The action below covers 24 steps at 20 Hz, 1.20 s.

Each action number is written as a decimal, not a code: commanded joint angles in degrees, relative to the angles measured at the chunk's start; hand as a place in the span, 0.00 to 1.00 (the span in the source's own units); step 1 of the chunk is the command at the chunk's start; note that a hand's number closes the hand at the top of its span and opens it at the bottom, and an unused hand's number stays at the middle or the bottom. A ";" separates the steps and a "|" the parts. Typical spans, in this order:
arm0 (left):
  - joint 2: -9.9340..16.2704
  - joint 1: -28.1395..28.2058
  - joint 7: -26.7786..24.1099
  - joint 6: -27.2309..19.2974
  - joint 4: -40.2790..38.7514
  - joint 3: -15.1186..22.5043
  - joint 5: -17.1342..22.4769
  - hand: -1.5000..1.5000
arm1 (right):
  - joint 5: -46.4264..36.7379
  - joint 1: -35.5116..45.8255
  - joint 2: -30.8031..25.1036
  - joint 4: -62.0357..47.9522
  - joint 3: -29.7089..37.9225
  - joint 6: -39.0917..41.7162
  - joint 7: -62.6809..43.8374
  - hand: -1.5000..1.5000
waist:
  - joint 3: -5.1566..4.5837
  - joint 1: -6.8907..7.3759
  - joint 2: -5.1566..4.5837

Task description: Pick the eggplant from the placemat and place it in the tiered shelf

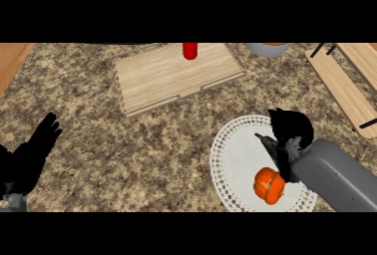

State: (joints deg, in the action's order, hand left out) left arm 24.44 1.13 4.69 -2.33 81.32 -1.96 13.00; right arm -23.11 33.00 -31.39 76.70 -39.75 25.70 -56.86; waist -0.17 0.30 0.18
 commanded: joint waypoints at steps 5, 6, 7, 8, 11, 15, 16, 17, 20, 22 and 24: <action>-2.52 0.06 -1.18 0.49 -1.55 -0.95 -2.54 0.50 | -8.96 -4.50 4.51 -4.56 2.36 -0.45 2.01 0.00 | 0.17 -0.11 -0.20; -1.92 1.46 2.49 0.86 3.26 -1.35 -1.45 0.50 | -9.23 -2.19 5.43 -5.37 4.04 2.78 0.98 0.00 | 0.17 0.08 -0.16; -1.62 1.15 0.77 1.62 2.15 -2.30 -1.78 0.50 | -9.01 -6.46 0.31 1.56 5.57 3.78 2.51 0.00 | 0.16 -0.31 -0.08; -2.44 -0.69 -1.58 2.10 -2.58 -2.50 -2.73 0.50 | -11.30 -5.43 3.59 -2.75 5.54 2.44 3.20 0.00 | 0.16 -0.22 -0.18; -2.73 0.34 1.37 1.74 0.93 -1.88 -3.54 0.50 | -13.88 -6.46 7.77 -4.63 5.43 1.64 2.24 0.00 | 0.17 -0.03 -0.17; -3.64 0.13 1.15 1.31 0.70 -2.02 -4.98 0.50 | -16.91 -4.35 10.30 -14.18 7.72 -0.42 7.92 0.00 | 0.19 0.30 -0.28; -3.93 -0.11 -0.80 3.04 -1.55 -2.62 -3.83 0.50 | -16.98 -9.75 4.56 -10.55 8.04 -1.32 11.65 0.00 | 0.18 -0.17 -0.22; -3.59 -2.04 -3.05 3.45 -6.26 -4.36 -4.21 0.50 | -17.34 -7.14 6.92 -11.83 9.11 1.69 9.89 1.00 | 0.16 -0.16 -0.25; -3.10 0.20 -1.43 4.39 -1.55 -5.28 -3.40 0.50 | -18.07 -9.24 7.39 -10.56 11.01 -0.19 12.55 1.00 | 0.18 0.01 -0.20; -3.95 -1.55 2.13 2.95 -0.13 -3.47 -4.86 0.50 | -19.62 -9.50 5.54 -11.62 10.06 0.60 15.55 1.00 | 0.19 0.01 -0.24; -2.43 -0.90 2.12 4.82 -0.27 -5.43 -3.81 0.50 | -19.68 -7.01 7.27 -8.35 11.33 4.51 12.66 1.00 | 0.17 -0.01 -0.15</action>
State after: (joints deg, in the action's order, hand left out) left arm 21.11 -0.17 5.60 0.96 80.18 -6.05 8.62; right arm -41.38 25.66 -25.12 68.77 -29.13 28.03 -45.20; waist -0.80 0.26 0.77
